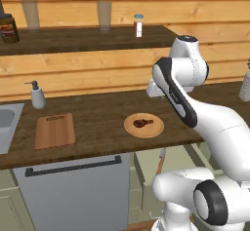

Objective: Pick up the knife from the drawer and place it on the cutting board. Then place the meat from the plate to the cutting board.

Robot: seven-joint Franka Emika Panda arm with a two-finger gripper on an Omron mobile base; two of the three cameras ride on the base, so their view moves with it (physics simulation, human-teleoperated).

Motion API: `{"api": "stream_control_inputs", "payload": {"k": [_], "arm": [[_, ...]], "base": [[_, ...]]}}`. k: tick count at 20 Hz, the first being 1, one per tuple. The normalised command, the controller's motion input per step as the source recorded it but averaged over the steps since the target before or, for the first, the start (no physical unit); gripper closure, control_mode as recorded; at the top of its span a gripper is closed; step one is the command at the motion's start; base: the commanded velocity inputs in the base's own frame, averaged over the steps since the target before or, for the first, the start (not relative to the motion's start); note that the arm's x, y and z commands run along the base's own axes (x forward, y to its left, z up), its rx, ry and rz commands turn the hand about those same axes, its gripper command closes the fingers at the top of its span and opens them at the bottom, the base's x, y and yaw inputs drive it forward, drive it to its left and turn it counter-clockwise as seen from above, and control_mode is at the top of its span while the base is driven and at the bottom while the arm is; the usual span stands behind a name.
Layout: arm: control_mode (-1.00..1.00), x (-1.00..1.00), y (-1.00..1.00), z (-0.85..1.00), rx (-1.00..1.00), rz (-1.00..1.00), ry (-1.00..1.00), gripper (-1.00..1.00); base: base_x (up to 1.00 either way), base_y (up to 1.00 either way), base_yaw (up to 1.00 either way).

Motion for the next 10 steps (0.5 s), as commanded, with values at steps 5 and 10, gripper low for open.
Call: {"api": "stream_control_inputs", "payload": {"k": [5, 10], "arm": [[-1.00, -0.31, 0.00, -0.06, 0.00, 0.00, 0.00, -1.00], [-1.00, -0.79, -0.08, -0.33, 0.00, 0.00, 0.01, -1.00]], "base": [[0.00, 0.00, 0.00], [0.00, 0.00, 0.00]]}}
